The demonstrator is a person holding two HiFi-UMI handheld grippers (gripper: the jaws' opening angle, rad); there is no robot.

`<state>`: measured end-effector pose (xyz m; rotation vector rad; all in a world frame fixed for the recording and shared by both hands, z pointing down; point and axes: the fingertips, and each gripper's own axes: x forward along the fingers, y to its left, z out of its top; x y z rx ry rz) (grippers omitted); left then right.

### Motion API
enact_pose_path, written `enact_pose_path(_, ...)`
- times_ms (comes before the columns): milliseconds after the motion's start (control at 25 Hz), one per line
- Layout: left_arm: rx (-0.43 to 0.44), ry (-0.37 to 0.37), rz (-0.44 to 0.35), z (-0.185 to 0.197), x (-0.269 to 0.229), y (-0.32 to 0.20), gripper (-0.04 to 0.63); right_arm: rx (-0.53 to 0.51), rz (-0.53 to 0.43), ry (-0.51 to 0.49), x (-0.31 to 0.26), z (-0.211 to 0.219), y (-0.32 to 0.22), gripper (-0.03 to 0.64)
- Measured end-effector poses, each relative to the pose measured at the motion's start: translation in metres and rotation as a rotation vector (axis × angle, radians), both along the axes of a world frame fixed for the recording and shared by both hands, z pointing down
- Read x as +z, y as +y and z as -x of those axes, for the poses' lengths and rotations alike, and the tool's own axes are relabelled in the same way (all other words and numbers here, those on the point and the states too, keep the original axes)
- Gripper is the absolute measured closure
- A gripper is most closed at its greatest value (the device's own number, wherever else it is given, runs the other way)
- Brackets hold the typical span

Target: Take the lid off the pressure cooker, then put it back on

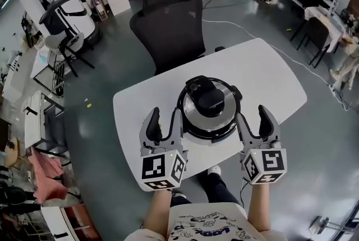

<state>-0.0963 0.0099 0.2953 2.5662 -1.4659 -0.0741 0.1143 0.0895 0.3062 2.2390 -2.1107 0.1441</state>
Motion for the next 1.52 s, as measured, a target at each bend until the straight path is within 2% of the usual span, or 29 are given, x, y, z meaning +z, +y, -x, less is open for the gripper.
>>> enact_pose_path(360, -0.182, 0.004, 0.028, -0.022, 0.004, -0.024, 0.376, -0.232, 0.029, 0.014, 0.001, -0.028, -0.063, 0.313)
enact_pose_path(600, -0.278, 0.022, 0.076, -0.016, 0.020, -0.029, 0.376, -0.381, 0.061, 0.028, 0.007, -0.025, -0.092, 0.302)
enact_pose_path(800, -0.332, 0.049, 0.127, -0.006, 0.035, -0.032, 0.376, -0.511, 0.117, 0.100, 0.016, -0.008, -0.108, 0.288)
enact_pose_path(1000, -0.362, 0.079, 0.191, 0.015, 0.061, -0.037, 0.376, -0.626, 0.176, 0.175, 0.032, 0.022, -0.118, 0.276)
enact_pose_path(1200, -0.364, 0.111, 0.266, 0.024, 0.088, -0.044, 0.376, -0.688, 0.219, 0.211, 0.043, 0.038, -0.129, 0.270)
enact_pose_path(1520, -0.350, 0.238, 0.424, 0.030, 0.134, -0.054, 0.376, -0.792, 0.300, 0.268, 0.060, 0.057, -0.139, 0.261)
